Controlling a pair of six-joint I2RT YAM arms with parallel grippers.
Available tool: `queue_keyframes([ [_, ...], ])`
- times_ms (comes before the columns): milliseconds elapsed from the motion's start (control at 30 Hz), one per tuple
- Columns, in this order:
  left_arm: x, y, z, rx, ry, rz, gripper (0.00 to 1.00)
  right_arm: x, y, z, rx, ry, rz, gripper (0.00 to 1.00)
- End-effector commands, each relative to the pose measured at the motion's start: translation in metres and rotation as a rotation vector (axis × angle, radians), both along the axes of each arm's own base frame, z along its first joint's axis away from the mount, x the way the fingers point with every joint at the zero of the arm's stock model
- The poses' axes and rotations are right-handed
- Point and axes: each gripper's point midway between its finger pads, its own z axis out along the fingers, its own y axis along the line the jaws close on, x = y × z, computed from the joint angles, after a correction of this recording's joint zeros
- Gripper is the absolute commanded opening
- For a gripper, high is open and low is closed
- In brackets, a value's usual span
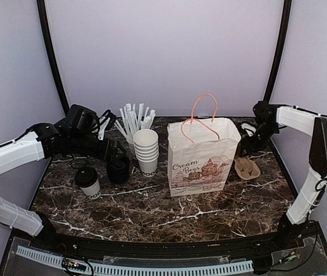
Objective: Pack the takeout coffee
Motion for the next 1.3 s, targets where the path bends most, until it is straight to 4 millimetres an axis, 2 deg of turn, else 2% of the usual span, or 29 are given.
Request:
queue_keyframes([
  [0,0.004,-0.006,0.024,-0.046,-0.039,-0.015,0.74,-0.012,0.006,-0.016,0.013,0.084,-0.006,0.55],
  [333,-0.002,0.003,0.029,-0.052,-0.047,0.012,0.74,-0.002,0.001,-0.036,-0.058,0.123,-0.033,0.52],
  [800,0.0,-0.002,0.024,-0.062,-0.032,0.01,0.74,0.014,0.004,-0.045,-0.147,0.113,-0.032,0.5],
  [1100,0.003,0.008,0.017,-0.014,-0.016,0.058,0.74,0.014,-0.003,-0.045,-0.225,0.09,-0.036,0.47],
  [1267,0.004,0.008,0.014,-0.01,-0.008,0.062,0.74,0.01,-0.003,-0.045,-0.228,0.094,-0.023,0.4],
])
